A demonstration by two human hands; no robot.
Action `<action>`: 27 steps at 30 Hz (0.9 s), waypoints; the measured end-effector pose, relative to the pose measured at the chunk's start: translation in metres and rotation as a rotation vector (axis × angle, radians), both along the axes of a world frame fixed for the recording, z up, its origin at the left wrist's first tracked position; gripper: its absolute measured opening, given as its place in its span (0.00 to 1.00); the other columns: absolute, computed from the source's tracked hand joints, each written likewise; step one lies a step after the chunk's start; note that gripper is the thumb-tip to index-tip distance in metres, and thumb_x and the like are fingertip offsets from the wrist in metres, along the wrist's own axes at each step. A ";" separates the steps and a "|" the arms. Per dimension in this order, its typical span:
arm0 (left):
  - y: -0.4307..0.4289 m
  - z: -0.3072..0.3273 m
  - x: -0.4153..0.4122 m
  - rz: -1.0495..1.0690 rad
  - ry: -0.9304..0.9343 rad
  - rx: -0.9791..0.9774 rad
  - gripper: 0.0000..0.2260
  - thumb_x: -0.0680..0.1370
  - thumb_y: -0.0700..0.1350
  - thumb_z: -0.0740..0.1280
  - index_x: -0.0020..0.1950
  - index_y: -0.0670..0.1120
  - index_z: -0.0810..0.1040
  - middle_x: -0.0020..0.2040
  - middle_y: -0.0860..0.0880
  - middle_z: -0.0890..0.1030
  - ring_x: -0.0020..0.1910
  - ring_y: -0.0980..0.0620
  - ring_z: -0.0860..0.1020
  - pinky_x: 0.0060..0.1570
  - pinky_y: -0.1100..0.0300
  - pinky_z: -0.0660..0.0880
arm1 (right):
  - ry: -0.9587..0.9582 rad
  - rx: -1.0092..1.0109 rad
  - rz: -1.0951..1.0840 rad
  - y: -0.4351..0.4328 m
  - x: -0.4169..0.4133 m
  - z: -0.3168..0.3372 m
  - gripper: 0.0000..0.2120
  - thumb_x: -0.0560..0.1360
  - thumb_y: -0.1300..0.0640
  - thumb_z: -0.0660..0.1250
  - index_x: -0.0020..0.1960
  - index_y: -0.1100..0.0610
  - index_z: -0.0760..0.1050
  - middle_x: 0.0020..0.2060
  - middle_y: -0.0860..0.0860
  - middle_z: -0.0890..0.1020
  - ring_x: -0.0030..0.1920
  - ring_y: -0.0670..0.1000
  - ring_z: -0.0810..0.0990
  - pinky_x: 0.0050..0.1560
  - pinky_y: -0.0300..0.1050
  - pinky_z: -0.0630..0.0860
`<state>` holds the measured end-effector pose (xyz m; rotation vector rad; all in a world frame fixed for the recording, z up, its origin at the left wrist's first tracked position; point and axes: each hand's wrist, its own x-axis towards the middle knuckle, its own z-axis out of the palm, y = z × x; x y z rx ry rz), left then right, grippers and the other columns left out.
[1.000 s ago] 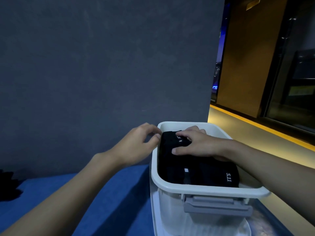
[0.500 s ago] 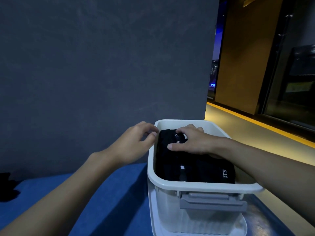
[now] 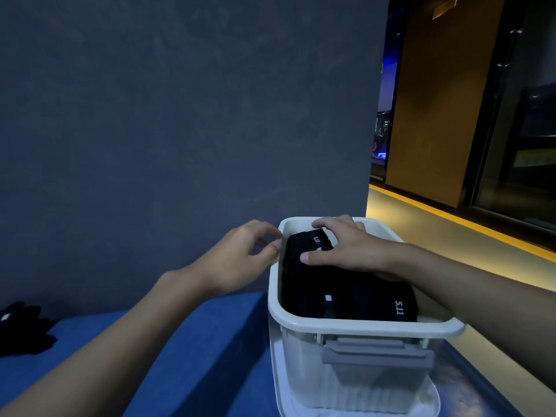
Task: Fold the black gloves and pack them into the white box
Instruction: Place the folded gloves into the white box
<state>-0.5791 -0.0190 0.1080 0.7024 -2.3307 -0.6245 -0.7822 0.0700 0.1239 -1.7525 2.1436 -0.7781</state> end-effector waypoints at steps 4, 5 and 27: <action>0.001 0.005 0.030 0.071 0.046 -0.035 0.07 0.81 0.47 0.64 0.57 0.53 0.80 0.53 0.59 0.80 0.54 0.66 0.77 0.57 0.66 0.73 | 0.016 -0.052 0.048 0.003 0.019 0.016 0.31 0.71 0.39 0.71 0.71 0.43 0.66 0.67 0.47 0.64 0.70 0.49 0.57 0.60 0.42 0.59; 0.000 0.006 0.040 0.093 0.067 -0.035 0.07 0.81 0.47 0.64 0.56 0.53 0.80 0.53 0.59 0.81 0.54 0.66 0.77 0.57 0.66 0.73 | 0.011 -0.063 0.068 0.002 0.025 0.020 0.30 0.72 0.40 0.71 0.70 0.43 0.66 0.66 0.47 0.65 0.70 0.49 0.58 0.61 0.43 0.60; -0.048 -0.105 0.332 1.000 0.183 0.116 0.09 0.77 0.43 0.66 0.57 0.51 0.77 0.60 0.48 0.73 0.59 0.45 0.74 0.62 0.48 0.71 | -0.214 0.272 0.464 -0.161 0.343 -0.086 0.32 0.72 0.38 0.68 0.72 0.44 0.62 0.68 0.54 0.69 0.69 0.55 0.68 0.70 0.55 0.67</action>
